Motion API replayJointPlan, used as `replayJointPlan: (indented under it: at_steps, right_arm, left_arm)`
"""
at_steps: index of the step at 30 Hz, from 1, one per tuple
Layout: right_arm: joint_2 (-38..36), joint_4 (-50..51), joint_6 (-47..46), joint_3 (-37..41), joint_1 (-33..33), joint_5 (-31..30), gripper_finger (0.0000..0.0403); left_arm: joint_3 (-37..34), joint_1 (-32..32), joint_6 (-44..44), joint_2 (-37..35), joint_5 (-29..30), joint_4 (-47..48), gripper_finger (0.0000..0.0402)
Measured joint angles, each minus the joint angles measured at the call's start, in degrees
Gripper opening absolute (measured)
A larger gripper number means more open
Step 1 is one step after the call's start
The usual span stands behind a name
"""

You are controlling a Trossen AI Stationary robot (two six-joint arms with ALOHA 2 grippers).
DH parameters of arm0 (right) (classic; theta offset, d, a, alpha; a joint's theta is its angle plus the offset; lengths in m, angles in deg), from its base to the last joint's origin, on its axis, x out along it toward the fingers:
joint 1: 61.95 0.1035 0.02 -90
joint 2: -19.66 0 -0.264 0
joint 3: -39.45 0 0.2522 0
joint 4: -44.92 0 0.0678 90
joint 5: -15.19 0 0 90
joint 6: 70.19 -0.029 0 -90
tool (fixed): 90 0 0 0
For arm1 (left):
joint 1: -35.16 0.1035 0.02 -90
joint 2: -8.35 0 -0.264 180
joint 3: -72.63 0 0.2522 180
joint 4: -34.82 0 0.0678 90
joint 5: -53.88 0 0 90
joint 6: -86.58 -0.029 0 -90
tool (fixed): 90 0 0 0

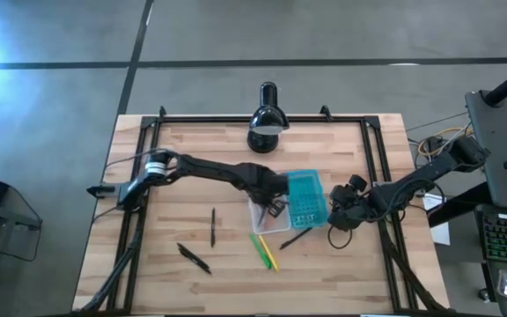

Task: Pick & place school supplies into a supply box
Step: Put the black pen into the supply box

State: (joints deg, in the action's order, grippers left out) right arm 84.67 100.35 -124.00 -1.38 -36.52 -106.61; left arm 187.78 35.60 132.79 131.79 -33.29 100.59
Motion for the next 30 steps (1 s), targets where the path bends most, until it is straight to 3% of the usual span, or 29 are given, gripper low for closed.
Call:
replayJointPlan:
  at_steps: [4, 9, 13, 16, 30]
  right_arm:
    - [0.0, 0.0, -0.1, 0.1, 0.0, -1.1, 0.0192]
    - [0.0, 0.0, -0.2, 0.1, 0.0, -1.2, 0.0192]
    - [0.0, 0.2, -0.2, 0.2, 0.0, -1.2, 0.0192]
    - [0.0, 0.7, -0.2, 0.2, 0.0, -1.2, 0.0192]
    - [0.0, 4.8, -0.6, 0.9, 0.0, -1.4, 0.0192]
  left_arm:
    - [2.7, 1.3, -3.8, 0.6, 6.0, 0.0, 0.0]
    - [3.6, 3.3, -1.6, -1.4, 15.8, -0.7, 0.0]
    - [3.6, 3.8, -3.5, -2.7, 9.9, -7.3, 0.0]
    - [3.4, 3.4, -3.5, -1.4, 8.8, -12.1, 0.0]
    - [3.3, -0.2, -2.1, 1.9, -0.8, -12.3, 0.0]
